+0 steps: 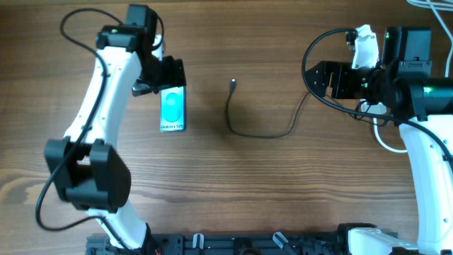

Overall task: Plug charger to phone and switch on socket
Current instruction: 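Move the left gripper over the Galaxy S25 phone and grasp it, then lift the phone with the left gripper and tilt it upright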

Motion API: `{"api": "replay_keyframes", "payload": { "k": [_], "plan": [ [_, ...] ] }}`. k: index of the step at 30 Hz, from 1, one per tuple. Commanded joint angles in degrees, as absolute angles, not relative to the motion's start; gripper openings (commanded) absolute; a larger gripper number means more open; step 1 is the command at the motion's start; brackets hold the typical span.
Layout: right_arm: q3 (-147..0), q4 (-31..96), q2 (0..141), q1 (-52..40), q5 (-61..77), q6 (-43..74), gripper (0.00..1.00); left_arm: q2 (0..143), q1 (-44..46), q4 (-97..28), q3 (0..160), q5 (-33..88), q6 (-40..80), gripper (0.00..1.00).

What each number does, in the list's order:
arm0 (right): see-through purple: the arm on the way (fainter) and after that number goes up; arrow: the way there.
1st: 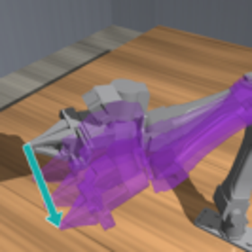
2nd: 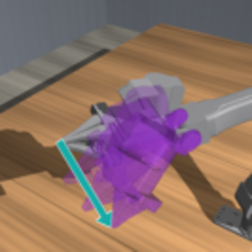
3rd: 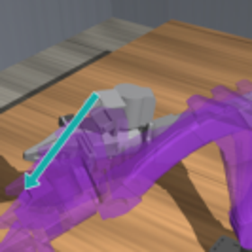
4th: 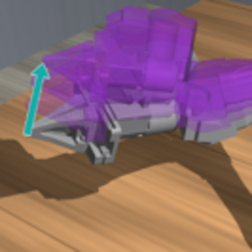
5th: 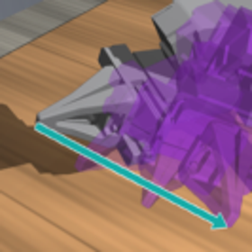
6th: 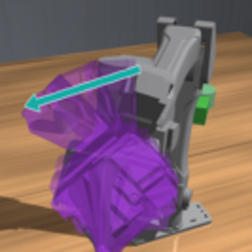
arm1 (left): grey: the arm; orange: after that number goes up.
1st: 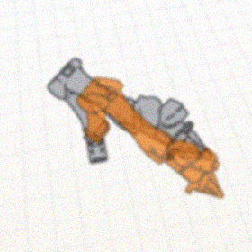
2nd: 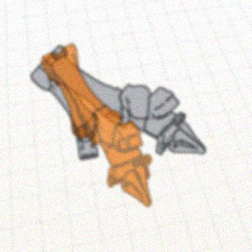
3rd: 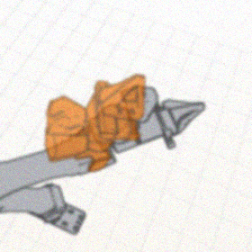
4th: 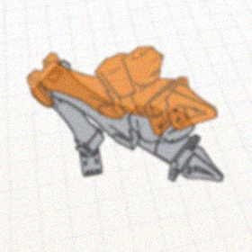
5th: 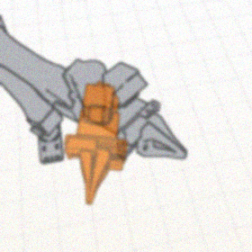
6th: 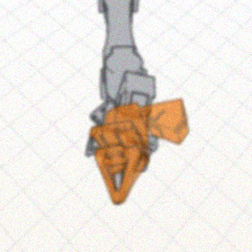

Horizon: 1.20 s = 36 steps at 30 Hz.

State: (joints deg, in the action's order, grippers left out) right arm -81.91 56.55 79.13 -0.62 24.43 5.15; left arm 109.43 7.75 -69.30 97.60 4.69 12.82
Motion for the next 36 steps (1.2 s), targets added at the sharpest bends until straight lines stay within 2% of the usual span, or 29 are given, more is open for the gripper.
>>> {"api": "replay_keyframes", "payload": {
  "k": [1,10,19,26,32,36],
  "plan": [
    [-83.13,56.42,79.53,-0.91,25.76,6.04,1.0,114.37,8.27,-68.77,96.14,-1.39,16.62,0.89],
    [-83.13,56.86,79.53,-0.91,25.52,6.02,1.0,120.44,8.27,-61.01,90.11,-1.56,16.53,0.91],
    [-83.13,56.73,80.68,-0.91,25.34,6.07,1.0,121.3,8.34,-52.77,83.46,-0.25,11.31,0.91],
    [-83.13,56.62,80.79,-0.91,25.32,6.13,1.0,121.32,8.54,-51.16,81.28,-0.12,10.7,0.91],
    [-83.13,56.6,80.79,-0.91,25.32,6.11,1.0,121.32,8.54,-48.56,79.26,-0.05,10.72,0.82],
    [-83.13,56.62,80.79,-0.89,25.32,6.17,1.0,121.32,8.54,-48.36,79.29,-0.08,10.72,0.81]
  ]
}}
